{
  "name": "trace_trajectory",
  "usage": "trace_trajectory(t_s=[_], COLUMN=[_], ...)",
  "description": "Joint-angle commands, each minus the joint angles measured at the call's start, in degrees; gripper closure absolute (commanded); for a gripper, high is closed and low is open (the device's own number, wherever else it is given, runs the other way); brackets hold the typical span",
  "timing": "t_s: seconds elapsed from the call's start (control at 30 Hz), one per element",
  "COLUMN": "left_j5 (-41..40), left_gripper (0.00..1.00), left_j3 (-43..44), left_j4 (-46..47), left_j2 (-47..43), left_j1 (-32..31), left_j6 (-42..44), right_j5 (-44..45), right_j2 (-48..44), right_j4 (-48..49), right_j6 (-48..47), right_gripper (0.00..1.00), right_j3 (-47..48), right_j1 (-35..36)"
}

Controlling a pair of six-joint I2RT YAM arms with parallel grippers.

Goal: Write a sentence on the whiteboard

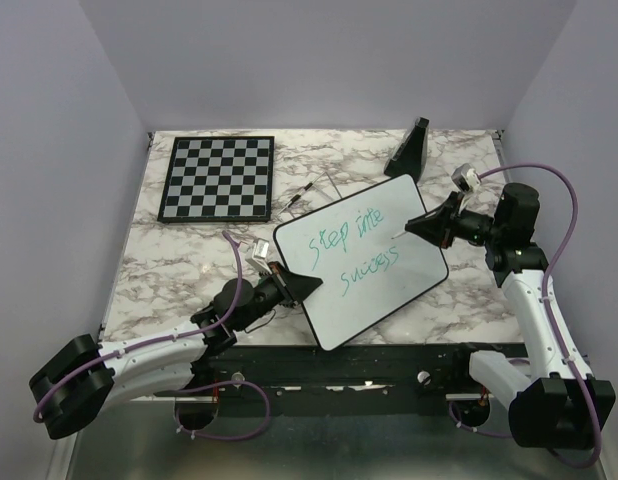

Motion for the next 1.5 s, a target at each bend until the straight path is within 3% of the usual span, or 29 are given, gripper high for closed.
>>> trace_trajectory(t_s=[0.0,0.57,0.97,1.47], left_j5=[0.89,0.80,3.44,5.99], left_gripper=[1.00,1.00,1.00,1.00], left_j3=[2.42,0.40,0.22,-0.48], left_j4=[3.02,2.85,-2.43,0.56], left_j2=[-1.45,-3.82,-7.25,-5.49], left_j1=[0.30,1.53,3.99,4.52], left_j6=[4.66,7.56,11.25,8.27], right_j5=[-1.99,0.29,3.28,3.38], right_j2=[-0.72,-0.81,0.24,-0.11], right_j4=[-1.63,-4.09,-4.97,-11.03], right_j6=[-3.00,-6.25,-8.53,-16.43], right_gripper=[0.99,1.00,0.99,1.00], right_j3=[-0.53,0.17,0.70,0.61], right_j1=[-0.34,-0.42,-0.69,-0.78])
